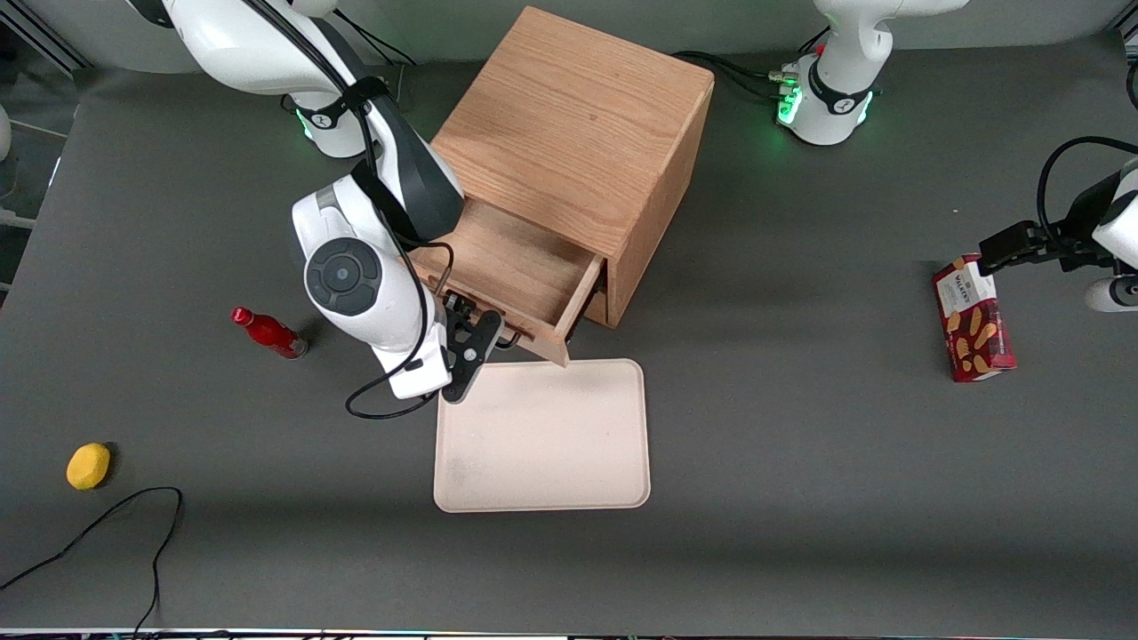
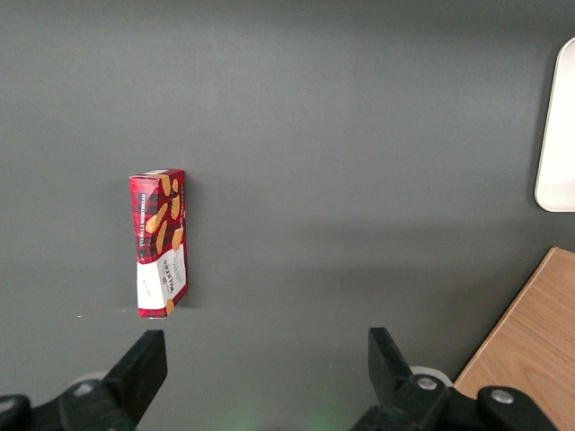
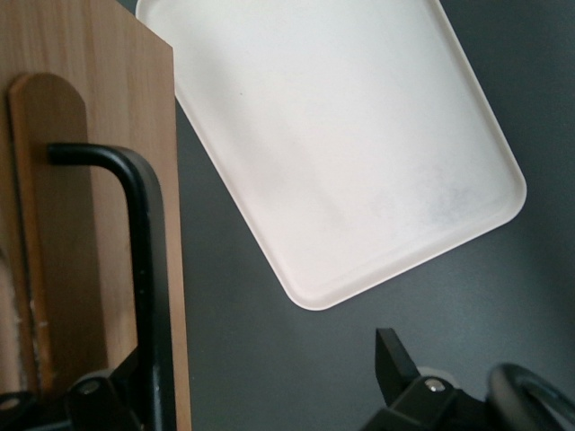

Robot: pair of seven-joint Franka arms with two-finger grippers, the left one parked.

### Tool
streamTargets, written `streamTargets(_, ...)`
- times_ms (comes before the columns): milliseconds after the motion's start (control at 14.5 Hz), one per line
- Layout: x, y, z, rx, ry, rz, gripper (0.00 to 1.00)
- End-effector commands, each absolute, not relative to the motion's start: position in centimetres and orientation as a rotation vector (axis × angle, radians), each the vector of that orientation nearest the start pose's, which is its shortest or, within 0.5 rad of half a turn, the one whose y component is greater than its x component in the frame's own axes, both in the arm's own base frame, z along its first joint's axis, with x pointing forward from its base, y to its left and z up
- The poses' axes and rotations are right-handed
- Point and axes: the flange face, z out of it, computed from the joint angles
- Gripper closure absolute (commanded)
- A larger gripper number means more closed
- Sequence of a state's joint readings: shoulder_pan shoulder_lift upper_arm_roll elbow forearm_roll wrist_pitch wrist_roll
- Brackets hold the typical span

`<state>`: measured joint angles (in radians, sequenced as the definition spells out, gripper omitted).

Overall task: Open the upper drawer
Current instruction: 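Pull the handle with the right gripper, sliding the drawer outward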

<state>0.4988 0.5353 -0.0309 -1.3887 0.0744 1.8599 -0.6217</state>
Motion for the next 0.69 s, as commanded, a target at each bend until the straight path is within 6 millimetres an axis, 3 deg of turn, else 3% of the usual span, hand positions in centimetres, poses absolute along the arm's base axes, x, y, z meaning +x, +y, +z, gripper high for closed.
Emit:
streamTargets(0, 63.9, 31.4, 40.4, -2.640, -1.580, 0.089, 0.00)
streamTargets(345, 64.7, 30.4, 40.1, -2.654, -1.558, 0.079, 0.00)
streamTargets(622, 65.6, 30.7, 39.8, -2.658, -1.558, 0.046, 0.00)
